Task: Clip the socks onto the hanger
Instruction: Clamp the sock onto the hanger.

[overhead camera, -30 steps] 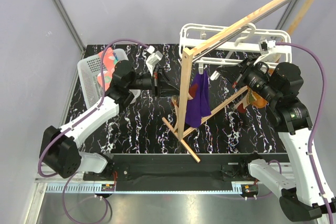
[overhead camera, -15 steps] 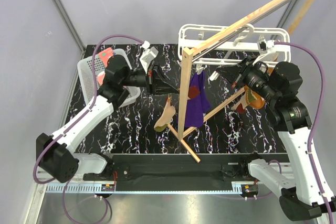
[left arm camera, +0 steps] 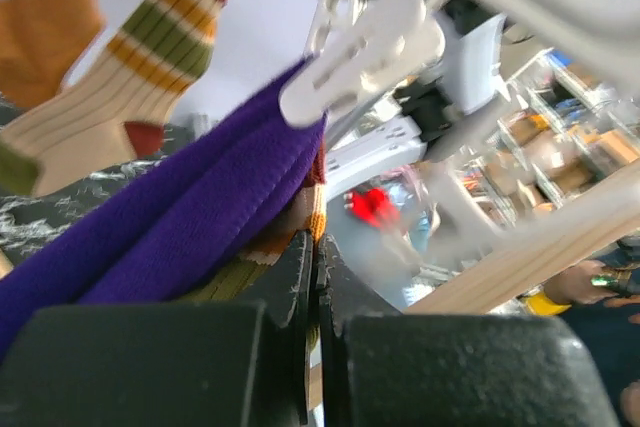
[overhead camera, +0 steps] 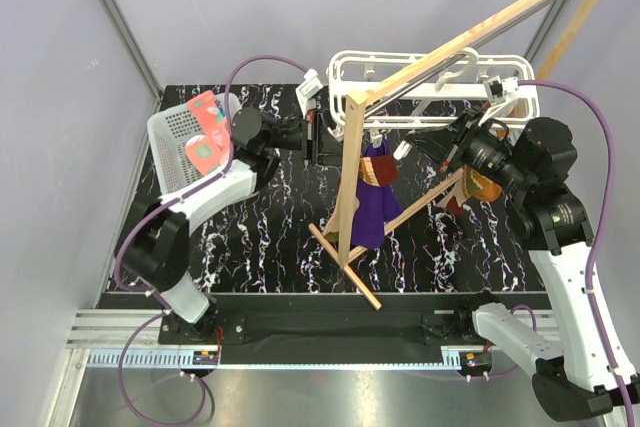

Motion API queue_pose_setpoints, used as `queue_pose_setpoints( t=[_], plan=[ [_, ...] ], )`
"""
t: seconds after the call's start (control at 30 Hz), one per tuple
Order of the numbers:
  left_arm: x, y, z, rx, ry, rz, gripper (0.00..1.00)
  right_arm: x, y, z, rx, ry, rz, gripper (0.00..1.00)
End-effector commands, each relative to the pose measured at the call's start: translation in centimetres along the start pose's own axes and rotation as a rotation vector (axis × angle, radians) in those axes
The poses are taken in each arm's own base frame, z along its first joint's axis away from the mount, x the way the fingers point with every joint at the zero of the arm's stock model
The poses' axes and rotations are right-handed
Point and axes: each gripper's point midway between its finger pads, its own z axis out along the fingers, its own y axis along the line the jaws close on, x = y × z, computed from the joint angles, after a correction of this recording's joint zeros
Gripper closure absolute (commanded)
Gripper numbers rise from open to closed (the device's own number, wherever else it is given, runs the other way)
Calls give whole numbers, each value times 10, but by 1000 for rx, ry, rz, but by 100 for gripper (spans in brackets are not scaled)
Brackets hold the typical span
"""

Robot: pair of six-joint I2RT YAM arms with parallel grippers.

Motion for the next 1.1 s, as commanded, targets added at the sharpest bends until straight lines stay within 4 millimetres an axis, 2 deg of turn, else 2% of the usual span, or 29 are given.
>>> queue_pose_setpoints(
  t=[0.0,0.13,0.27,0.7,0.83,0.9,0.97,1.07],
  plan=[
    [-16,-44,6,159,-17,62,100,29,7,1,-60,120,43,100],
    [-16,-49,7,211,-39,66,100,29,9,0,-75,118,38,100],
    [-13,-39,10,161,-44,56,100,30,9,-1,-74,119,38,100],
    [-14,-52,15,197,-27,82,100,36,0,3,-46,130,35,100],
    [-8,-52,13,173,-19,95,100,29,-5,-1,2,109,8,100],
    [-5,-44,14,135,-8,90,100,28,-10,-2,33,108,-8,100],
    [-2,-44,12,109,2,74,100,27,-13,-3,51,105,-17,100],
    [-5,-46,13,106,0,86,100,27,-10,-4,35,112,-27,100]
  ],
)
